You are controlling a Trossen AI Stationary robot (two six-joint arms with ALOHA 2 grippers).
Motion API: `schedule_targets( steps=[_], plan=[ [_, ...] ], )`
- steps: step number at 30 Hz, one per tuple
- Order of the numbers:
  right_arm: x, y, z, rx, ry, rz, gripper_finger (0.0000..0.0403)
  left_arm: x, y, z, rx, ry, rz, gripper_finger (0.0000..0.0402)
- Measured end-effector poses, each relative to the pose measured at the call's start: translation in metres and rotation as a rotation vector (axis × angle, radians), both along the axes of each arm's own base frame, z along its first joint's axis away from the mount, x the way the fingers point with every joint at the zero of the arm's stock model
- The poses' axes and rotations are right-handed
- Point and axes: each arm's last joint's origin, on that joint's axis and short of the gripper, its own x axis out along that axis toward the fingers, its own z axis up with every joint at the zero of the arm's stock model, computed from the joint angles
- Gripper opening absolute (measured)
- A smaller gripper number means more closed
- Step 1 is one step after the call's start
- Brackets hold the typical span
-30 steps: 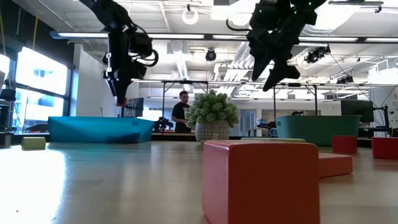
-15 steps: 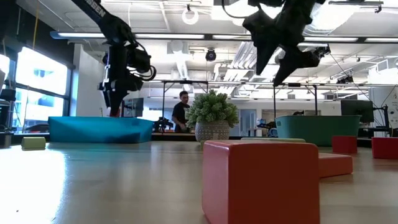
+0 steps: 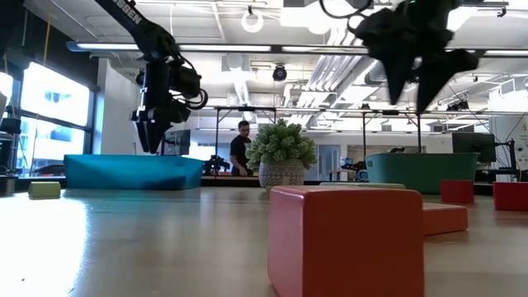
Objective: Sort & place blocks by color
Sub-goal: Put the red block into the white bin
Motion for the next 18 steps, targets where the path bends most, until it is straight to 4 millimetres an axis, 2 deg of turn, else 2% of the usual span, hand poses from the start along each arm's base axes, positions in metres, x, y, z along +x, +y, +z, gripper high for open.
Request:
schedule_targets(
  steps=[8, 15, 18],
  plan=[
    [-0.021, 0.026, -0.002, -0.033, 0.165, 0.139, 0.0227, 0.000, -0.002, 0.000, -0.013, 0.007, 0.003, 0.0227],
    [-0.031, 0.035, -0.003, -0.049, 0.237, 0.180, 0.0227, 0.008, -0.009, 0.003, -0.041, -0.034, -0.044, 0.0227],
    [-0.035, 0.036, -0.016, -0.030, 0.267, 0.204, 0.0227, 0.015, -0.016, 0.008, -0.043, -0.071, -0.077, 0.0227]
  ],
)
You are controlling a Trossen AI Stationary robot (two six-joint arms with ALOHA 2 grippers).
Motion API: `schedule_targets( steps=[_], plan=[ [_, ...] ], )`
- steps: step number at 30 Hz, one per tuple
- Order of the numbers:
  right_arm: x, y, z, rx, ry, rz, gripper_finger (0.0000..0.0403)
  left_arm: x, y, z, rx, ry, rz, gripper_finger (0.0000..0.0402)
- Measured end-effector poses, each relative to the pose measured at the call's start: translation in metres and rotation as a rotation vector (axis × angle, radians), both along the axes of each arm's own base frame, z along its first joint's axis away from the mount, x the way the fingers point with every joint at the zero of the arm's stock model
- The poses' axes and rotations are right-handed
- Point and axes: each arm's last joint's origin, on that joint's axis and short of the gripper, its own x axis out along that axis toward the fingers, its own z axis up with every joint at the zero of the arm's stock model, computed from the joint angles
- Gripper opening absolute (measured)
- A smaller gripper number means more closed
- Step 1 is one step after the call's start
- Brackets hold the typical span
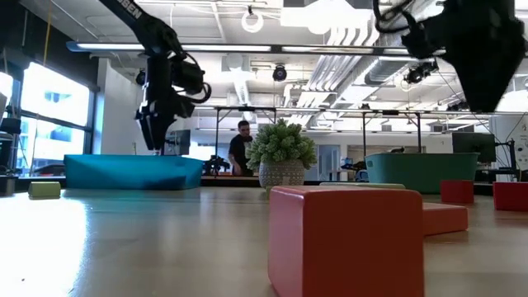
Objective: Sort & place blocks by color
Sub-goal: Put the red block into the white bin
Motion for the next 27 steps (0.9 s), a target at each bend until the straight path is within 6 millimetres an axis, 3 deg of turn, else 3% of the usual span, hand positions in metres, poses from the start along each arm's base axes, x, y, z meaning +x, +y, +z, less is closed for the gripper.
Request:
schedule_targets(
  steps=[5, 14, 19, 23, 27],
  plan=[
    [-0.007, 0.002, -0.033, 0.077, 0.032, 0.040, 0.0227, 0.013, -0.014, 0.020, 0.043, -0.041, -0.065, 0.0227],
    [-0.015, 0.001, -0.067, 0.149, 0.036, 0.110, 0.0227, 0.040, -0.030, 0.087, 0.201, -0.177, -0.156, 0.0227],
    [-0.024, -0.001, -0.088, 0.196, 0.037, 0.118, 0.0227, 0.054, -0.038, 0.114, 0.267, -0.248, -0.184, 0.0227],
    [-0.029, -0.002, -0.098, 0.219, 0.044, 0.117, 0.0216, 0.061, -0.044, 0.123, 0.288, -0.277, -0.209, 0.0227],
    [-0.031, -0.002, -0.101, 0.228, 0.041, 0.129, 0.0161, 0.066, -0.049, 0.124, 0.289, -0.285, -0.230, 0.0227]
  ],
)
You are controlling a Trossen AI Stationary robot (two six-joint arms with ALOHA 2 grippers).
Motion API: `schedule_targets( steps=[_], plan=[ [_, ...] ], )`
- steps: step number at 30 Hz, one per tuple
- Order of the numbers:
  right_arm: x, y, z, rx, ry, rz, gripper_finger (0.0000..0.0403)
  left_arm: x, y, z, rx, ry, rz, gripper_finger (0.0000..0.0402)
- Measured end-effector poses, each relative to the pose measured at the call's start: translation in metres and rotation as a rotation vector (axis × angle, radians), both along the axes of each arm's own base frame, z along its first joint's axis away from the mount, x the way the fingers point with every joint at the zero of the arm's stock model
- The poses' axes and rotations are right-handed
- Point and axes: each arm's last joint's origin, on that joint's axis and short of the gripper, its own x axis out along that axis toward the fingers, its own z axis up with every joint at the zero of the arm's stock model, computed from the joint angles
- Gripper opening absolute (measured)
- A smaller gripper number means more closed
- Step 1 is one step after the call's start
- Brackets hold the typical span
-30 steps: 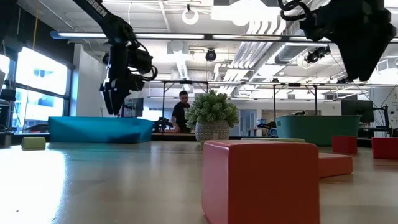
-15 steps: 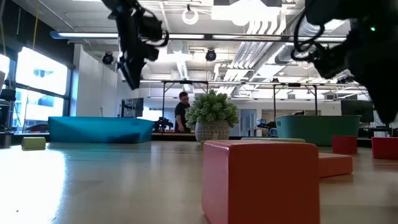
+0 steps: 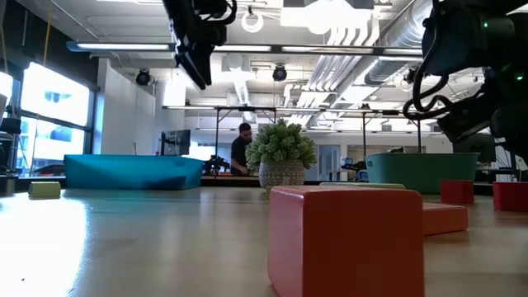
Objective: Sort & place blocks by color
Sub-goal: Put the red block into the white bin
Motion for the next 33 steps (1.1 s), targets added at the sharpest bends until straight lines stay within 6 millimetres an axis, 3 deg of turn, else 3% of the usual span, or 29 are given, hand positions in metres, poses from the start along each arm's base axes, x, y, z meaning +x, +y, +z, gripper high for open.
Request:
schedule_targets(
  steps=[3, 11, 18, 26, 33],
  plan=[
    [0.001, 0.000, 0.000, 0.009, -0.010, 0.005, 0.0107, 0.001, -0.001, 0.000, 0.001, -0.001, -0.007, 0.0227],
    [0.018, 0.006, 0.015, 0.047, -0.114, 0.025, 0.0101, 0.003, -0.004, 0.000, -0.047, -0.040, -0.041, 0.0227],
    [0.050, 0.014, 0.058, 0.014, -0.316, 0.019, 0.0101, 0.009, -0.010, 0.000, -0.133, -0.119, -0.198, 0.0227],
    [0.079, 0.014, 0.114, -0.114, -0.560, -0.005, 0.0101, 0.028, -0.034, 0.002, -0.147, -0.175, -0.457, 0.0227],
    [0.092, 0.004, 0.142, -0.214, -0.686, -0.007, 0.0101, 0.050, -0.058, 0.006, -0.095, -0.240, -0.592, 0.0227]
  ],
)
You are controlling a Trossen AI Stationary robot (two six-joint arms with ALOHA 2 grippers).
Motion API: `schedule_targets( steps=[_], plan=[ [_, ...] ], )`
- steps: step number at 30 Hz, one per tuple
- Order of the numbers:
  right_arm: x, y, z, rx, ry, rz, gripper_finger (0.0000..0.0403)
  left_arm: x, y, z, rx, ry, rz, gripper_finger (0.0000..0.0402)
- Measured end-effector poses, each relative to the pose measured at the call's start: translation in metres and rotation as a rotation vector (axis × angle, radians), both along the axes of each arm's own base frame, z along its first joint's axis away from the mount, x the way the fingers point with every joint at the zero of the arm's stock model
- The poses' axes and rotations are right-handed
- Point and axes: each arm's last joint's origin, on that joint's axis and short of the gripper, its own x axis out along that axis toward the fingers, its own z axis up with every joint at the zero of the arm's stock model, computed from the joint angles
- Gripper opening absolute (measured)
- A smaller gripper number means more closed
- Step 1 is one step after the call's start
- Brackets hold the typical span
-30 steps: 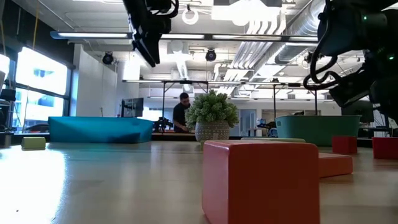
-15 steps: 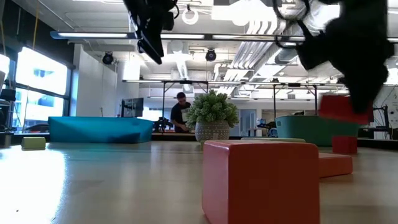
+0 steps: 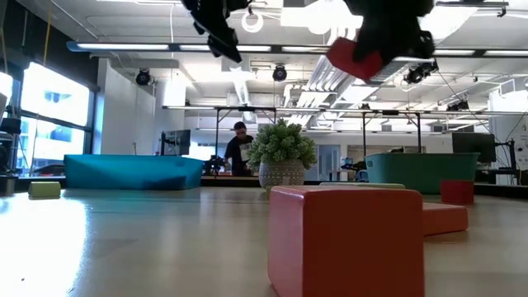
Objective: Sort & place blocks by color
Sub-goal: Put the red block into the white bin
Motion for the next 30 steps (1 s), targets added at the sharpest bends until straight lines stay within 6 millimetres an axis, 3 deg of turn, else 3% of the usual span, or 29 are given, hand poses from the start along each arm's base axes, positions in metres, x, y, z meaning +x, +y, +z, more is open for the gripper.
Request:
schedule_targets(
  steps=[18, 30],
  plan=[
    [0.023, -0.025, 0.036, -0.222, -0.200, 0.283, 0.0101, 0.038, -0.065, 0.010, -0.130, -0.137, 0.004, 0.0227],
    [0.030, -0.033, 0.048, -0.280, -0.293, 0.416, 0.0101, 0.050, -0.082, 0.019, -0.218, -0.236, 0.073, 0.0227]
  ],
)
